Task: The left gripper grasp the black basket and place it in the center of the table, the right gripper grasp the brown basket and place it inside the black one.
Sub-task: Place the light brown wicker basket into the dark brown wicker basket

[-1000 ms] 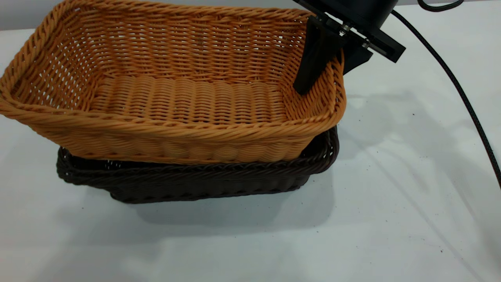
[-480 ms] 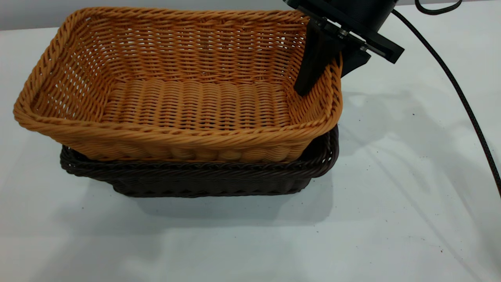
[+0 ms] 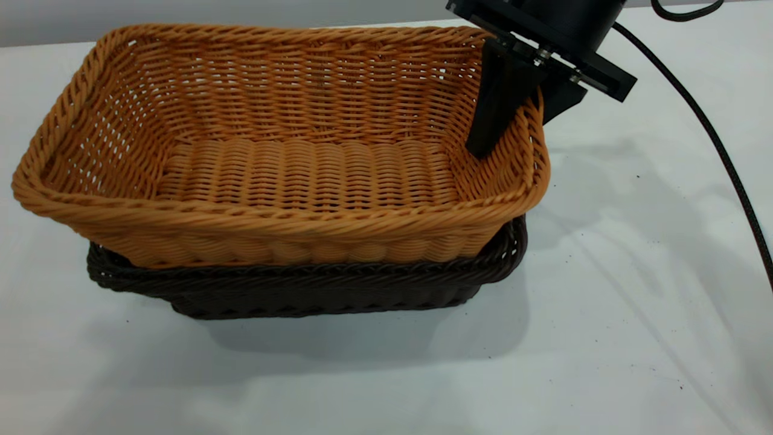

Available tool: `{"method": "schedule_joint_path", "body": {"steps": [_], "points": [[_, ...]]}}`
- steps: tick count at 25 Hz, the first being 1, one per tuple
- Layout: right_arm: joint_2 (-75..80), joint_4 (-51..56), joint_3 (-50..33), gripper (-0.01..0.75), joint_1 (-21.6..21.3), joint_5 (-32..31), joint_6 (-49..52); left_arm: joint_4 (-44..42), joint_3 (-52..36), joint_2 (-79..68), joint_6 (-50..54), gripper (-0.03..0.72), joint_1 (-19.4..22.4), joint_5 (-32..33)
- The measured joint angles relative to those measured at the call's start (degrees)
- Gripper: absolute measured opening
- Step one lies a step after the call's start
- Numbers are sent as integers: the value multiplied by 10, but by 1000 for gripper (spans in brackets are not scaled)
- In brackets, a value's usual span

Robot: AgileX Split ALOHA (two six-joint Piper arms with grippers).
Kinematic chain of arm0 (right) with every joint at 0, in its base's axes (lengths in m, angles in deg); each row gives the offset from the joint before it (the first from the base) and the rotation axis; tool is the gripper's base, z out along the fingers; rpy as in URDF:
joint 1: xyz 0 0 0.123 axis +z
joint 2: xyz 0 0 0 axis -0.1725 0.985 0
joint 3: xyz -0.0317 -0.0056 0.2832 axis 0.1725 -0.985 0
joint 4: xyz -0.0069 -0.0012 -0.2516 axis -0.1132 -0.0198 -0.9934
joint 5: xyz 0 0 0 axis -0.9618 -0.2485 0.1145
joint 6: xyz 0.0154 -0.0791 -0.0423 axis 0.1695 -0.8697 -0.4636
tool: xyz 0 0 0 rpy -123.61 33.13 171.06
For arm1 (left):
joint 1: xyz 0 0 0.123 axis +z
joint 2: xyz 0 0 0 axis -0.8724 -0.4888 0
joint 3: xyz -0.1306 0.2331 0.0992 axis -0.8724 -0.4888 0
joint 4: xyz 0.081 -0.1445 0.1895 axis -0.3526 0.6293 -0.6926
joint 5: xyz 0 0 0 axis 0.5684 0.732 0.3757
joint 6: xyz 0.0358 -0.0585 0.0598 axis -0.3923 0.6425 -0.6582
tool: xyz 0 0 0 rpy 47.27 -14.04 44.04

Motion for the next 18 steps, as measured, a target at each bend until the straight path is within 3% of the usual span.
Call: {"method": "schedule_joint_path", "body": {"steps": [15, 18], "points": [[0, -11, -1, 110, 0, 29, -10, 0, 0, 0, 0, 489, 0, 0], [0, -7, -1, 156, 0, 28, -10, 0, 0, 0, 0, 489, 0, -1]]}}
